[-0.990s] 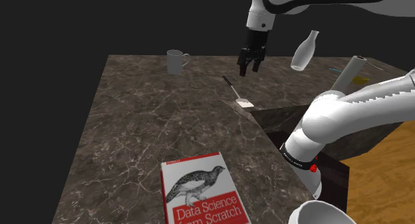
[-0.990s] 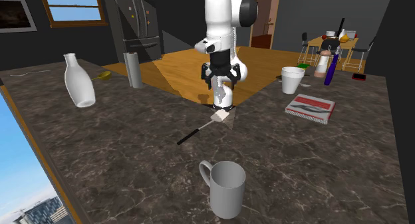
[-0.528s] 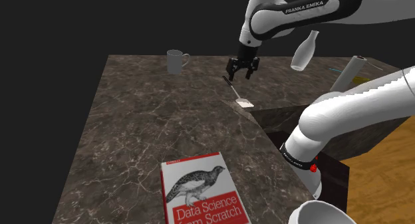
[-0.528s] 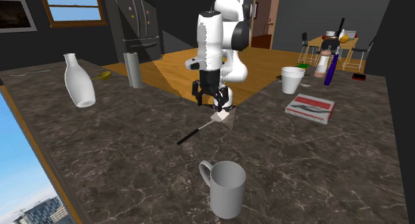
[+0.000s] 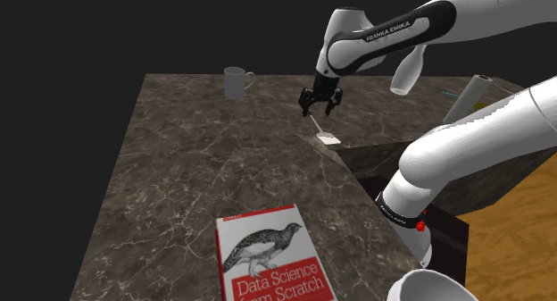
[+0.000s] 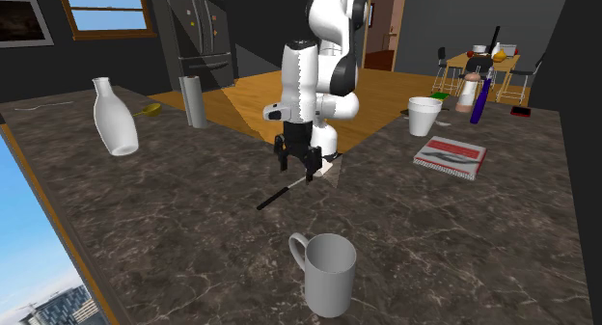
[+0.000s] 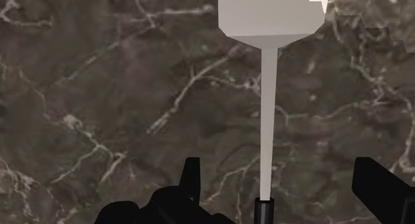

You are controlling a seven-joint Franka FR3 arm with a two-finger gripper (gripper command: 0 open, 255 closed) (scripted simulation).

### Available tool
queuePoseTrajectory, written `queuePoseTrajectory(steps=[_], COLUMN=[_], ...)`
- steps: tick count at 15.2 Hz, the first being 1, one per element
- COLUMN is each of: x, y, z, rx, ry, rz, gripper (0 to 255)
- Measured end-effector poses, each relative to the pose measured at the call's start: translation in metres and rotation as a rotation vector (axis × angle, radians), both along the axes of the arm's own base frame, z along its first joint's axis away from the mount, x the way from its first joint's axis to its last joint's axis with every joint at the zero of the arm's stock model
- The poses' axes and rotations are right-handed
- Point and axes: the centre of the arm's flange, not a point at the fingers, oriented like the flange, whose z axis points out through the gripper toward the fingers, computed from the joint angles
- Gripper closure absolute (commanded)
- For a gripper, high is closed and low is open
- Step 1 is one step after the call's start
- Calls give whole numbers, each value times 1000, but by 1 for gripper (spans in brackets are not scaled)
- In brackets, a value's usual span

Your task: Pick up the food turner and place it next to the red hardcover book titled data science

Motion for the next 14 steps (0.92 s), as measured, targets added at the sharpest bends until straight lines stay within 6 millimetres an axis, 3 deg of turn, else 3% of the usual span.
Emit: queuePoseTrajectory(steps=[3,8,9,14], x=[0,0,0,0], y=[-1,-1,-1,-1], z=[-13,-15,-15,-15], rx=[0,0,0,0], ry=[0,-1,-1,-1], rz=[-1,-1,-1,-1], gripper=[0,0,255,255])
